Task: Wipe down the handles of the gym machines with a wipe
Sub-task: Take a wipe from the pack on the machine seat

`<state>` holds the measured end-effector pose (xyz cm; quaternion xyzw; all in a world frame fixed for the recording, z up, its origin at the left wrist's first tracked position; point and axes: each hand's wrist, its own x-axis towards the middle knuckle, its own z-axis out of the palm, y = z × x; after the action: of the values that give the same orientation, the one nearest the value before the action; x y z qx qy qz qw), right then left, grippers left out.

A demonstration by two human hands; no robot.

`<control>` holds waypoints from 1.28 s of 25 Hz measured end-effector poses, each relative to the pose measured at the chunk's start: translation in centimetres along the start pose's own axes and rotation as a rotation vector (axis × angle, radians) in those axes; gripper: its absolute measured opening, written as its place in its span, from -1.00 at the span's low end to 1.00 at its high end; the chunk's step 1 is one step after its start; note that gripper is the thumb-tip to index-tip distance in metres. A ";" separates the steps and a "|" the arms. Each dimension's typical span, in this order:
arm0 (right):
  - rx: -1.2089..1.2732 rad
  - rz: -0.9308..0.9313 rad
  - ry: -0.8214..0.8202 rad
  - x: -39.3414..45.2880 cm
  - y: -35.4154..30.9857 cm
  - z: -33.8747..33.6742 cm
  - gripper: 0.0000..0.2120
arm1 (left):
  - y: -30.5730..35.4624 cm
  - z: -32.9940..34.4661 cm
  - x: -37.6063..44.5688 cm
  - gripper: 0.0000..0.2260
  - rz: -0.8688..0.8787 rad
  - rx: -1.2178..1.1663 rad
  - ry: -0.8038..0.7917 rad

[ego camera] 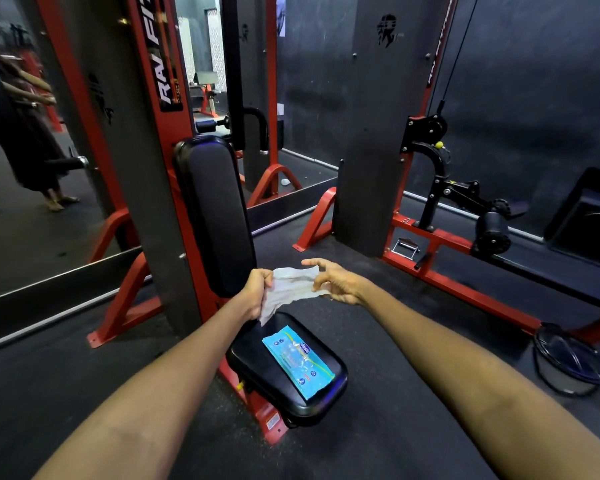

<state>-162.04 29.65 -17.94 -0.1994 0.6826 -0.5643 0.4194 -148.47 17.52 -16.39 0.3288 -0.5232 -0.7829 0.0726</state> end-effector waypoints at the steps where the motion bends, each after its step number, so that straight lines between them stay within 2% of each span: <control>1: 0.026 0.000 0.003 0.4 0.3 -0.1 -0.55 | -0.2 -0.1 0.0 -0.80 -0.004 -0.034 0.011; 4: 0.038 -0.034 0.123 0.9 0.6 0.2 -0.82 | -0.6 -0.3 1.0 -0.81 0.025 -0.074 0.004; 5: 0.022 -0.025 0.203 1.1 0.7 0.3 -0.83 | -0.6 -0.1 1.3 -0.84 0.079 -0.083 0.031; 7: 0.024 -0.007 0.330 1.6 1.0 0.6 -0.68 | -0.5 0.4 1.7 -0.85 0.169 -0.078 0.131; 9: 0.102 0.027 0.379 1.7 1.0 0.7 -0.55 | -0.5 0.4 2.8 -0.76 0.166 -0.053 0.238; 11: 0.274 0.074 0.303 1.7 1.0 0.3 -0.52 | -0.5 -0.1 3.6 -0.59 0.082 -0.043 0.224; 12: 0.337 0.080 0.233 1.3 0.8 0.2 -0.54 | -0.6 -0.5 3.8 -0.56 0.032 -0.045 0.148; 14: 0.346 0.079 0.154 0.9 0.8 -0.2 -0.74 | -0.7 -1.0 3.5 -0.69 -0.021 -0.043 -0.024; 16: 0.298 0.070 0.182 0.9 0.9 -0.6 -0.89 | -0.8 -1.1 3.0 -0.87 -0.017 -0.041 -0.123; 19: 0.345 0.059 0.182 0.6 1.0 -1.0 -0.86 | -1.2 -1.4 3.3 -0.80 0.081 -0.035 -0.107; 26: 0.462 -0.014 0.000 -1.2 0.2 -2.0 -0.75 | -0.5 -2.2 4.0 -0.79 0.169 0.015 -0.119; 29: 0.365 -0.083 0.074 -1.4 -0.3 -2.4 -0.72 | 0.0 -2.3 3.9 -0.75 0.244 0.049 -0.065; 32: 0.168 -0.094 0.166 -1.4 -0.2 -2.8 -0.63 | 0.1 -2.7 3.7 -0.61 0.336 0.195 -0.004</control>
<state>-163.51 32.32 -17.27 -0.1479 0.6552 -0.6531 0.3497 -149.79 13.68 -18.55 0.2404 -0.6444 -0.7059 0.1690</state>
